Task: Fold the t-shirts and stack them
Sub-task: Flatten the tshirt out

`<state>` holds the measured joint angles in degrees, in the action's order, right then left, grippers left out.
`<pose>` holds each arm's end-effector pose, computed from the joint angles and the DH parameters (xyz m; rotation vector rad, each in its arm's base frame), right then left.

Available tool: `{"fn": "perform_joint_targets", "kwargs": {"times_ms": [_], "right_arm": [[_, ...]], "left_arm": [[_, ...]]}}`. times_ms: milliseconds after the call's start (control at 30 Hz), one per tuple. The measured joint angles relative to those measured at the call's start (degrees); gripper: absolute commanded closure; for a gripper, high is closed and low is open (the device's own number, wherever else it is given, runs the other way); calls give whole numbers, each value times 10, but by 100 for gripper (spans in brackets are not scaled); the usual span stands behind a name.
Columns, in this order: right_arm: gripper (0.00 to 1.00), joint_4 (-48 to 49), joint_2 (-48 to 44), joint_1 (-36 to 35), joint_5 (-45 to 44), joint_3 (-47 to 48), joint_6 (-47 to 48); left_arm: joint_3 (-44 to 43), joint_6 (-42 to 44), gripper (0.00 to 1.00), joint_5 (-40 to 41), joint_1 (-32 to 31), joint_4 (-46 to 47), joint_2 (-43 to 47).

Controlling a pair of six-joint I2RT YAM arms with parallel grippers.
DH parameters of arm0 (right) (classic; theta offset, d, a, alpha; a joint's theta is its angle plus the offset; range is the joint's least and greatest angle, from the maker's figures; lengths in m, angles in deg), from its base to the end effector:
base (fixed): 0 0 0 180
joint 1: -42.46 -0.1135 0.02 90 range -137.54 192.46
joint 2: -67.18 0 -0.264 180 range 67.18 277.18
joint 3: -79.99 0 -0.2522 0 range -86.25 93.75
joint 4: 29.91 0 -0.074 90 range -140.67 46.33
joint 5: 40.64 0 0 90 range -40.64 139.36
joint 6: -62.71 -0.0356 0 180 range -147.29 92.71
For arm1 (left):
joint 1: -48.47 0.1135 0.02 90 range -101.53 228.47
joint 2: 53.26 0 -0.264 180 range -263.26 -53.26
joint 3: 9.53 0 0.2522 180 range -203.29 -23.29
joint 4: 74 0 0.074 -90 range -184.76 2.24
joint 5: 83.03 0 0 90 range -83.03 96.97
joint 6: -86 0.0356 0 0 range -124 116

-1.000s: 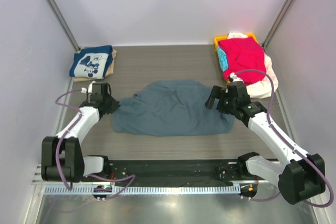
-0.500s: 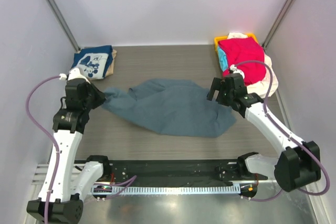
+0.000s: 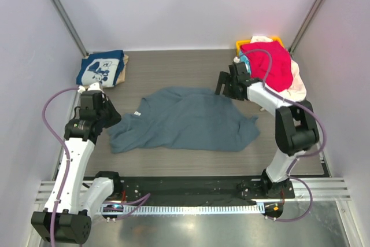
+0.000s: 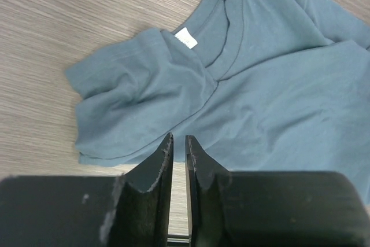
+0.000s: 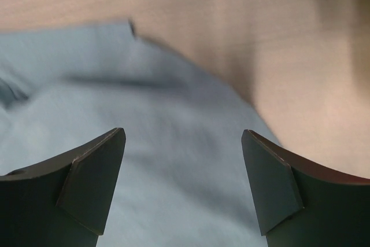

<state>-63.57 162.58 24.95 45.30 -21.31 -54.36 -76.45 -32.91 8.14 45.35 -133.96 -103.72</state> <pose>0.3405 0.1048 0.2195 0.2367 2.4524 0.2560 0.1731 -0.0087 0.3131 -0.5331 2.2825 -0.2548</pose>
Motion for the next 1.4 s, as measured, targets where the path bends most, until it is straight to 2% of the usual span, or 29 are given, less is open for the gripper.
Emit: {"fn": "perform_joint_targets", "kwargs": {"times_ms": [67, 100, 200, 333, 367, 467, 533, 600, 633, 767, 800, 833, 867, 1133, 1333, 1367, 1400], "right_arm": [[13, 9, 58, 0, 8, 52, 2], [13, 9, 79, 0, 10, 73, 2], [20, 9, 150, 0, 15, 143, 6], [30, -7, 223, -1, 14, 223, 14], [36, -10, 232, -1, 11, 231, 15], [43, -27, 238, -6, 6, 229, 16], [44, -30, 238, -10, 6, 224, 16], [52, -29, 239, -13, 8, 217, 19], [60, -28, 242, -14, 8, 216, 21], [75, -20, 251, -16, 10, 217, 33], [81, -19, 253, -16, 10, 219, 35], [95, -16, 255, -16, 12, 221, 38], [99, -15, 258, -16, 12, 224, 44], [99, -20, 249, -15, 3, 228, 50], [99, -24, 140, -15, -12, 204, 57], [94, -22, 120, -15, -14, 203, 58], [78, -17, 102, -15, -16, 203, 58]], "left_arm": [[0, 2, 63, 7, 0, -1, 0], [0, 2, 49, 12, 0, -2, 0], [0, 0, 39, 23, 0, -7, -2], [0, -2, 37, 30, 0, -12, -4], [0, -2, 37, 31, 0, -13, -4], [0, -2, 36, 35, 0, -13, -4], [0, -2, 36, 37, 0, -13, -4], [0, -2, 36, 37, 1, -13, -5], [0, -2, 36, 37, 2, -13, -6], [0, -2, 36, 37, 4, -13, -17], [0, -2, 36, 37, 4, -13, -20], [0, -2, 36, 37, 5, -13, -22], [0, -2, 36, 37, 6, -13, -23], [0, -2, 38, 37, 15, -13, -27], [0, -2, 40, 34, 23, -13, -42], [0, -2, 40, 33, 24, -13, -42], [0, -2, 40, 33, 24, -13, -42]]}}
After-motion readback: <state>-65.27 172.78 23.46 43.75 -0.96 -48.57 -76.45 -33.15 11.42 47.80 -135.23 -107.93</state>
